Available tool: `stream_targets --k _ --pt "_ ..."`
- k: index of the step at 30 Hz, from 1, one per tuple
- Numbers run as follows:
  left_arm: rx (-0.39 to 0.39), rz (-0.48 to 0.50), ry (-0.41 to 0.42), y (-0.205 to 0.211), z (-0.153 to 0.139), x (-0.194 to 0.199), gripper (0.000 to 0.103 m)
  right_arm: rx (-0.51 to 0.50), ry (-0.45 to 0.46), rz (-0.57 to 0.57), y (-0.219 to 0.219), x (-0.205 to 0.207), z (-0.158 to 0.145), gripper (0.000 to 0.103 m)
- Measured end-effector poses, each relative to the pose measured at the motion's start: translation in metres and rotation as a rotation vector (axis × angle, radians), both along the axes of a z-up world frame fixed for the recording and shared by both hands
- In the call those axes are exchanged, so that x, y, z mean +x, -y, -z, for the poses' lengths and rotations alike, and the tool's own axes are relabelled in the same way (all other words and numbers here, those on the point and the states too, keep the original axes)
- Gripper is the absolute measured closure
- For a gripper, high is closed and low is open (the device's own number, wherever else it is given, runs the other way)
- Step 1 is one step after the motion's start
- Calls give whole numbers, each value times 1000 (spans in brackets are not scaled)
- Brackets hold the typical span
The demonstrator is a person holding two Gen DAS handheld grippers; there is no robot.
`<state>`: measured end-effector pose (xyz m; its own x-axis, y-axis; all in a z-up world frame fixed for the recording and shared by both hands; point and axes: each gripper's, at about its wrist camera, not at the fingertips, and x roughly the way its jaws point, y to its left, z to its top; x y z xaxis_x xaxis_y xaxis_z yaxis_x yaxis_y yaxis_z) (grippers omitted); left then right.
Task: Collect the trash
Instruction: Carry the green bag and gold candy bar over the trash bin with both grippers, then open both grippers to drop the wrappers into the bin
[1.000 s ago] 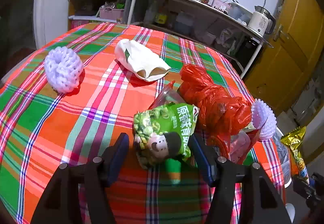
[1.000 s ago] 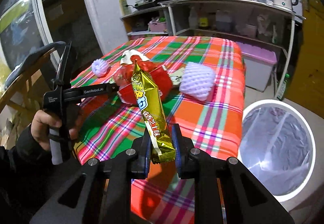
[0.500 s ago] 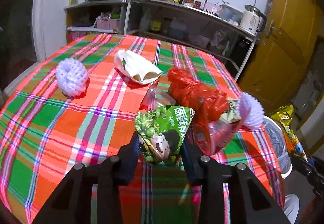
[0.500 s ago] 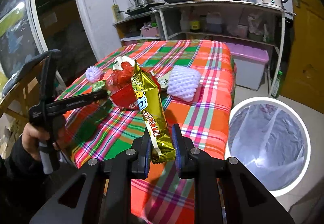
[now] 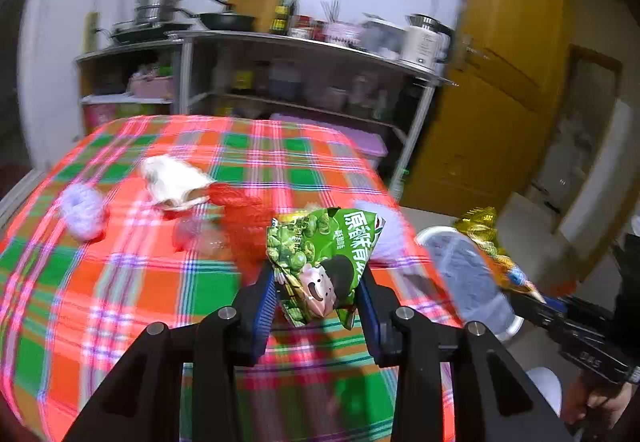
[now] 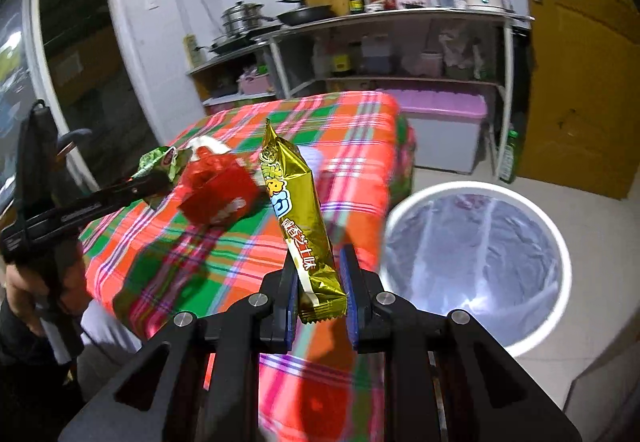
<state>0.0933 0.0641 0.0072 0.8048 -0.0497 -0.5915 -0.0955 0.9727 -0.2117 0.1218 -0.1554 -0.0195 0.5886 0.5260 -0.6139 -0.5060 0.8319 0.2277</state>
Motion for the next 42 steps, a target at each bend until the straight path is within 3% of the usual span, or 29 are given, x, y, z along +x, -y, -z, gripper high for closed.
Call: stream_targets --k 8,20,28,30,32,34,42 --pt "10 197 -10 74 3 36 65 7 -42 138 49 16 12 83" --pt "22 377 -119 154 47 90 65 -10 -153 256 96 42 51 83" --pt "28 408 -196 175 74 121 60 -31 -199 279 106 61 71 82" --pt "12 410 -224 176 81 127 57 -39 -205 287 107 65 74 78" --pt "0 407 -243 175 85 132 55 -43 -204 287 107 67 77 62" --pt "-17 409 -246 173 86 133 52 -40 -202 286 107 65 78 56" --pt "-39 385 -202 165 76 122 48 -21 -183 291 107 60 68 56"
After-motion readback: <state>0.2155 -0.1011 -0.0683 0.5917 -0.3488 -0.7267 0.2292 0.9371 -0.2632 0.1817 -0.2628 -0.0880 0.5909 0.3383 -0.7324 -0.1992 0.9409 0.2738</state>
